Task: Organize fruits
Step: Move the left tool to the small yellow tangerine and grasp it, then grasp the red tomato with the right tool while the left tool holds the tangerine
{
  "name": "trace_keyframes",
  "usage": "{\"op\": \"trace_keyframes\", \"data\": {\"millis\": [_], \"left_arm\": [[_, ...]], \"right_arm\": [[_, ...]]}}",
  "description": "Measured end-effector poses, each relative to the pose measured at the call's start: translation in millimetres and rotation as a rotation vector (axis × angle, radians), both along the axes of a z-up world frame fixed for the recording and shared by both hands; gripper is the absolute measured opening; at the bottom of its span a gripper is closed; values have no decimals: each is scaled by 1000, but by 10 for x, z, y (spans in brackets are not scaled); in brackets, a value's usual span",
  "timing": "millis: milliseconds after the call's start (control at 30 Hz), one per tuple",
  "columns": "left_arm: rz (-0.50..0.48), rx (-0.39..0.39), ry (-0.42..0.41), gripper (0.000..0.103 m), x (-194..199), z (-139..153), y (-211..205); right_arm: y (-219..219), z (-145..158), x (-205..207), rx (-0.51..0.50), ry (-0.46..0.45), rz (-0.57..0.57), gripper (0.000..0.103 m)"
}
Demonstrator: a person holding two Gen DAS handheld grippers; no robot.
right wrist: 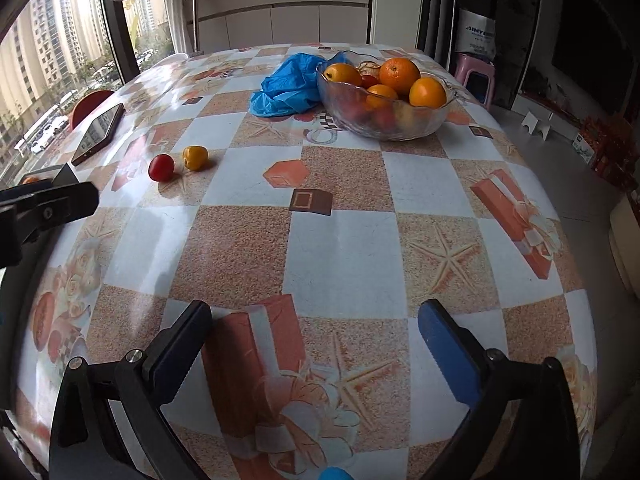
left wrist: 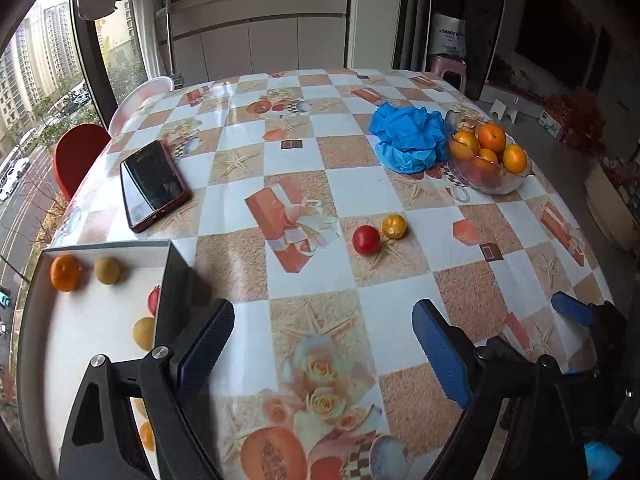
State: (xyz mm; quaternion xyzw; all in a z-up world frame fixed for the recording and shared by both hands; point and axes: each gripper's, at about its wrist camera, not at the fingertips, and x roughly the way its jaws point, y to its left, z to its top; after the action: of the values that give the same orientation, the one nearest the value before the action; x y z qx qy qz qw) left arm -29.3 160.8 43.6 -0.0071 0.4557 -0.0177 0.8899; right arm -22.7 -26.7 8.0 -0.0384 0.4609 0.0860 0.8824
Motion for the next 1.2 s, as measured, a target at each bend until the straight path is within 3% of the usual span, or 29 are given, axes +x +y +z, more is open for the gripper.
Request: {"op": "trace_keyframes", "data": {"millis": [133, 300, 467, 533, 600, 667, 733, 800, 967, 1067, 1200], "left_arm": [[5, -27, -2, 91, 334, -42, -168], [18, 18, 3, 91, 645, -161, -336], [-44, 102, -6, 91, 767, -259, -524], [-76, 133, 15, 70, 815, -324, -591], [-83, 100, 16, 66, 837, -344, -587], [-103, 42, 26, 50, 838, -349, -573], [-122, 57, 15, 30, 816, -343, -620], [-144, 70, 3, 22, 751, -339, -663], [-188, 58, -39, 22, 392, -286, -674], [-173, 62, -16, 22, 136, -336, -636], [-127, -47, -10, 22, -157, -332, -439]], "right_arm": [[11, -7, 21, 3, -1, 1, 103], [17, -8, 26, 5, -1, 1, 103], [17, -6, 24, 8, -1, 1, 103], [15, -6, 23, 13, -1, 1, 103], [11, -3, 22, 17, -1, 2, 103], [7, 0, 16, 20, -2, 2, 103], [8, 1, 13, 21, -2, 2, 103], [3, 2, 14, 24, -3, 2, 103], [-5, 3, 8, 28, -3, 2, 103], [-3, 4, 9, 29, -3, 2, 103], [23, 2, 11, 12, -1, 4, 103]]}}
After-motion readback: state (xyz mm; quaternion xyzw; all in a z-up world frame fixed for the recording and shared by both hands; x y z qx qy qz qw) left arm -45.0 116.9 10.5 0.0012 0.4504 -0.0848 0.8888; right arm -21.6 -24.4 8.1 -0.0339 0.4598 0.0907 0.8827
